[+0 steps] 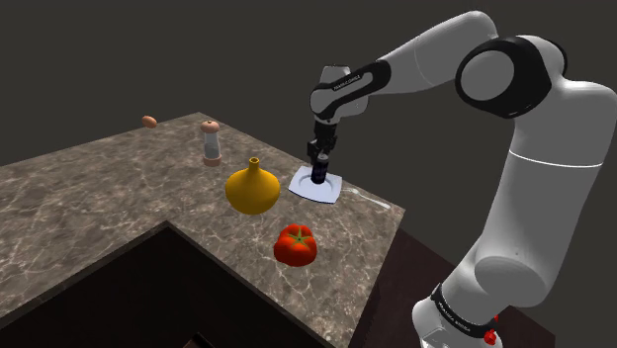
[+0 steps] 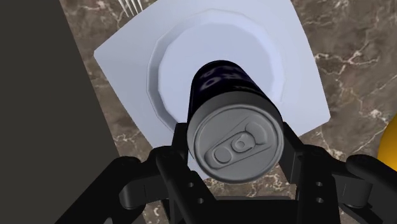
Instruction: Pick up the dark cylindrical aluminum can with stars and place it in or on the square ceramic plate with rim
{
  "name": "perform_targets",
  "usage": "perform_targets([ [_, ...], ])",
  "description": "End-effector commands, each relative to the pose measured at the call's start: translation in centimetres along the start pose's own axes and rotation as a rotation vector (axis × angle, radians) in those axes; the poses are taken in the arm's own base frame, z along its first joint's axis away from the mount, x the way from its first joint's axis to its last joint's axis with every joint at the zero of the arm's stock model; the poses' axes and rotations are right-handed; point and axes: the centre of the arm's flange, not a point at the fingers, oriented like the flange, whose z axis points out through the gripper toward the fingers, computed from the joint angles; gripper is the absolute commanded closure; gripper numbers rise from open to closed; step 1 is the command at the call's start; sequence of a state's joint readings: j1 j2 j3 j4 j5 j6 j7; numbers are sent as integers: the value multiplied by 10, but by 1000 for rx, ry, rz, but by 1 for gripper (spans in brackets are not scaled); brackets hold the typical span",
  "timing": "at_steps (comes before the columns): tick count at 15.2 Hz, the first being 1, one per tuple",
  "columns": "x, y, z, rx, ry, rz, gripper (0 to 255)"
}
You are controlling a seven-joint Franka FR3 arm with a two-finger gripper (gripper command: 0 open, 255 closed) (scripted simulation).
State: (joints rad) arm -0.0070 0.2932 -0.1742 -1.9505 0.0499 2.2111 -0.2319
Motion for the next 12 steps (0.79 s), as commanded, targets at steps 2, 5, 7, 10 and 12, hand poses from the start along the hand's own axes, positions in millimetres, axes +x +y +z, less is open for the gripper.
perform_targets([
  [2,0,0,16,0,1,0,255],
  [5,0,0,16,0,1,0,255],
  [7,0,0,16,0,1,0,255],
  [10,0,0,16,0,1,0,0],
  [12,0,0,16,0,1,0,0],
])
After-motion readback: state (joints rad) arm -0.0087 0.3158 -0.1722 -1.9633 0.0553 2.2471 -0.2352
